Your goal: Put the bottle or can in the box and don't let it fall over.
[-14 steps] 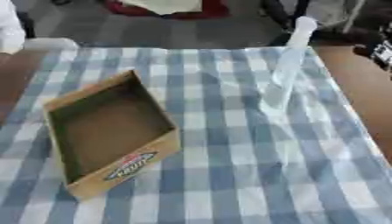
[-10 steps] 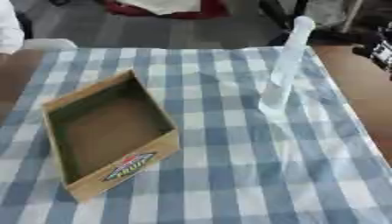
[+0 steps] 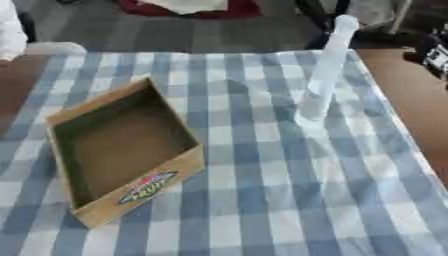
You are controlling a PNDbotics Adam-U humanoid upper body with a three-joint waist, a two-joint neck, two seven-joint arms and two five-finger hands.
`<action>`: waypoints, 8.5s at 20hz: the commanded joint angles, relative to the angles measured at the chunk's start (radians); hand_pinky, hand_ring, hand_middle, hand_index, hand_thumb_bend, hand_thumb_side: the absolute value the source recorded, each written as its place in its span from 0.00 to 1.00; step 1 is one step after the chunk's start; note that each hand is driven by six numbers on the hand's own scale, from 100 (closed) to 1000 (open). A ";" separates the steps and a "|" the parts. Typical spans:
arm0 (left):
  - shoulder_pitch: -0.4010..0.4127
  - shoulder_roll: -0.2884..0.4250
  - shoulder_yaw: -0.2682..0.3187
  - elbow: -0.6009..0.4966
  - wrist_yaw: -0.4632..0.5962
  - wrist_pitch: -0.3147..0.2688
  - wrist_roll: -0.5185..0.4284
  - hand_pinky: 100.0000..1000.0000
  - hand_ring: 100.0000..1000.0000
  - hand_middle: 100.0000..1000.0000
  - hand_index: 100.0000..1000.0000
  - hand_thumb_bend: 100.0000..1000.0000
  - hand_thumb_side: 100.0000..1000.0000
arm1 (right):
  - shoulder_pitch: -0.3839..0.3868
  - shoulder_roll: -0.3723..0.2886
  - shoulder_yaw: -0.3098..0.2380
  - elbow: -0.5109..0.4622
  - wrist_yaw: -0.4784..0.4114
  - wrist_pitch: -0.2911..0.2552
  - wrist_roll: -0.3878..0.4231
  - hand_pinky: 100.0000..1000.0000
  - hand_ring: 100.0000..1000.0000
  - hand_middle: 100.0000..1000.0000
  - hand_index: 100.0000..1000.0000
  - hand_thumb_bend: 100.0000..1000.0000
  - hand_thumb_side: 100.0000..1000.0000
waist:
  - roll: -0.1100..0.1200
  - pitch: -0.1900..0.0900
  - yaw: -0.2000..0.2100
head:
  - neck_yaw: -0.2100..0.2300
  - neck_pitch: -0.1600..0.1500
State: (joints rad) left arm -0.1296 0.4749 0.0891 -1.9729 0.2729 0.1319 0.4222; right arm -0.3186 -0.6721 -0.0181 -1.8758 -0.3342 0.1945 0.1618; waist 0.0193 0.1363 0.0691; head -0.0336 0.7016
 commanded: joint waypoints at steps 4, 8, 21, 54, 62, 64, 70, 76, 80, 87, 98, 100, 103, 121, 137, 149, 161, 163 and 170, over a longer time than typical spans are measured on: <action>-0.005 0.033 0.003 -0.017 0.000 -0.001 -0.009 0.33 0.54 0.63 0.64 0.00 0.54 | -0.030 -0.027 0.000 0.037 0.056 0.004 0.060 1.00 1.00 1.00 1.00 0.00 0.46 | 0.002 -0.008 0.003 | -0.002 0.003; -0.006 0.032 0.002 -0.016 0.001 0.000 -0.012 0.33 0.54 0.63 0.63 0.00 0.54 | -0.058 -0.032 0.006 0.080 0.087 0.008 0.093 1.00 1.00 1.00 1.00 0.00 0.43 | 0.004 -0.007 0.003 | -0.007 0.001; -0.008 0.032 -0.001 -0.017 0.004 0.001 -0.018 0.33 0.54 0.63 0.63 0.00 0.54 | -0.170 -0.022 0.030 0.276 0.101 0.009 0.160 1.00 1.00 1.00 1.00 0.00 0.48 | 0.009 -0.004 0.009 | -0.017 -0.006; -0.020 0.019 -0.004 -0.020 0.009 0.001 -0.030 0.32 0.54 0.63 0.63 0.00 0.54 | -0.292 0.020 0.037 0.591 0.135 -0.118 0.238 1.00 1.00 1.00 1.00 0.00 0.47 | 0.028 0.022 0.028 | -0.022 -0.036; -0.025 0.013 -0.004 -0.022 0.010 0.002 -0.031 0.32 0.54 0.63 0.63 0.00 0.54 | -0.330 0.016 0.031 0.640 0.144 -0.151 0.274 1.00 1.00 1.00 1.00 0.00 0.47 | 0.036 0.041 0.033 | -0.018 -0.031; -0.026 0.012 -0.004 -0.022 0.010 0.002 -0.031 0.32 0.54 0.63 0.63 0.00 0.54 | -0.337 0.015 0.031 0.645 0.145 -0.156 0.280 1.00 1.00 1.00 1.00 0.00 0.47 | 0.038 0.045 0.034 | -0.018 -0.034; -0.030 0.008 -0.005 -0.023 0.012 0.003 -0.033 0.32 0.54 0.63 0.63 0.00 0.54 | -0.357 0.012 0.032 0.648 0.150 -0.165 0.293 1.00 1.00 1.00 1.00 0.00 0.47 | 0.041 0.056 0.037 | -0.021 -0.045; -0.034 0.006 -0.006 -0.024 0.014 0.004 -0.037 0.31 0.54 0.63 0.63 0.00 0.55 | -0.371 0.014 0.031 0.654 0.149 -0.175 0.300 1.00 1.00 1.00 1.00 0.00 0.47 | 0.044 0.067 0.041 | -0.023 -0.059; -0.036 0.004 -0.007 -0.025 0.015 0.004 -0.041 0.31 0.54 0.63 0.63 0.00 0.55 | -0.383 0.015 0.032 0.654 0.145 -0.181 0.303 1.00 1.00 1.00 1.00 0.00 0.47 | 0.045 0.073 0.042 | -0.025 -0.067; -0.039 0.003 -0.008 -0.026 0.016 0.005 -0.046 0.31 0.53 0.63 0.63 0.00 0.54 | -0.400 0.016 0.034 0.656 0.148 -0.195 0.308 1.00 1.00 1.00 1.00 0.00 0.48 | 0.046 0.076 0.044 | -0.031 -0.078; -0.046 0.003 -0.010 -0.027 0.018 0.004 -0.061 0.31 0.53 0.63 0.63 0.00 0.54 | -0.432 0.019 0.042 0.679 0.175 -0.204 0.333 1.00 1.00 1.00 1.00 0.00 0.47 | 0.045 0.083 0.053 | -0.039 -0.089; -0.047 0.003 -0.010 -0.027 0.018 0.003 -0.062 0.31 0.53 0.63 0.63 0.00 0.54 | -0.438 0.020 0.044 0.686 0.178 -0.207 0.338 1.00 1.00 1.00 1.00 0.00 0.47 | 0.045 0.085 0.056 | -0.041 -0.089; -0.049 0.003 -0.009 -0.027 0.019 0.002 -0.064 0.31 0.53 0.63 0.63 0.00 0.54 | -0.444 0.022 0.047 0.692 0.181 -0.213 0.346 1.00 1.00 1.00 1.00 0.00 0.47 | 0.045 0.087 0.059 | -0.042 -0.089; -0.051 0.001 -0.009 -0.027 0.020 0.000 -0.071 0.31 0.53 0.63 0.63 0.00 0.54 | -0.443 0.039 0.060 0.639 0.160 -0.214 0.386 1.00 1.00 1.00 1.00 0.00 0.47 | 0.044 0.087 0.057 | -0.090 -0.098; -0.049 -0.003 -0.010 -0.027 0.021 0.000 -0.082 0.31 0.53 0.63 0.63 0.00 0.54 | -0.463 0.044 0.050 0.662 0.209 -0.212 0.332 1.00 1.00 1.00 1.00 0.00 0.47 | 0.052 0.100 0.056 | -0.081 -0.100; -0.049 -0.004 -0.010 -0.027 0.022 0.002 -0.092 0.31 0.54 0.63 0.63 0.00 0.54 | -0.454 0.043 0.040 0.599 0.174 -0.256 0.387 1.00 1.00 1.00 1.00 0.00 0.48 | 0.054 0.101 0.052 | -0.080 -0.104; -0.050 -0.004 -0.010 -0.027 0.020 0.002 -0.104 0.31 0.54 0.64 0.63 0.00 0.54 | -0.451 0.047 0.045 0.595 0.138 -0.287 0.473 1.00 1.00 1.00 1.00 0.00 0.47 | 0.054 0.103 0.055 | -0.078 -0.103; -0.050 -0.003 -0.010 -0.027 0.020 0.002 -0.105 0.31 0.54 0.64 0.63 0.00 0.54 | -0.449 0.045 0.044 0.596 0.134 -0.288 0.480 1.00 1.00 1.00 1.00 0.00 0.47 | 0.054 0.103 0.055 | -0.077 -0.101; -0.053 -0.002 -0.010 -0.027 0.018 0.001 -0.111 0.31 0.54 0.64 0.63 0.00 0.54 | -0.448 0.041 0.041 0.593 0.127 -0.284 0.484 1.00 1.00 1.00 1.00 0.00 0.47 | 0.051 0.101 0.057 | -0.076 -0.101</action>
State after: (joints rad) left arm -0.1697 0.4552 0.0760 -1.9795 0.2914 0.1341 0.3154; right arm -0.7545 -0.6105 0.0316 -1.2638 -0.1988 -0.0892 0.6452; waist 0.0718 0.2509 0.1243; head -0.1122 0.6114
